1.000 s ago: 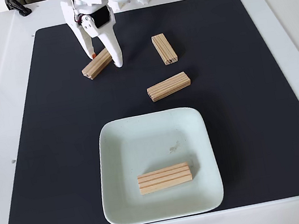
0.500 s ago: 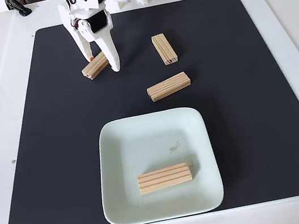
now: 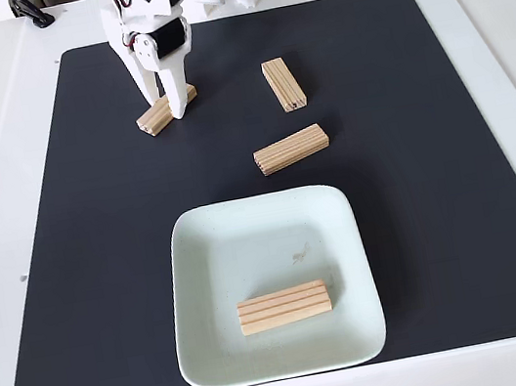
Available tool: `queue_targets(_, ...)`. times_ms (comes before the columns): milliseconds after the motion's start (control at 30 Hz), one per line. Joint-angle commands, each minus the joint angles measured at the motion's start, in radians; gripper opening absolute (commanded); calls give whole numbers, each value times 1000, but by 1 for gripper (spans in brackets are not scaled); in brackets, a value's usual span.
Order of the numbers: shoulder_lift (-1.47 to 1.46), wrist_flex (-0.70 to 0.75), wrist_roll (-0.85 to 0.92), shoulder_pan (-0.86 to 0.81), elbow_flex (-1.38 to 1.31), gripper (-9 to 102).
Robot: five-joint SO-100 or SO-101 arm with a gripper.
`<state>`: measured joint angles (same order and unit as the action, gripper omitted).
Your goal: Pick up the wooden block and place them on the plate.
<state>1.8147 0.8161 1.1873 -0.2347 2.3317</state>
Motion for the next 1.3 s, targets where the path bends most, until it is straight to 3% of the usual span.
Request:
queue_targets(0, -3, -12, 2, 2, -17, 0)
queue_targets(400, 64, 6, -26, 34, -71, 0)
queue_targets(800, 311, 9, -629, 291, -436, 0)
queue_targets(1067, 114, -5, -913, 339, -637, 0)
queue_targets(1267, -121, -5, -1012, 376, -881, 0)
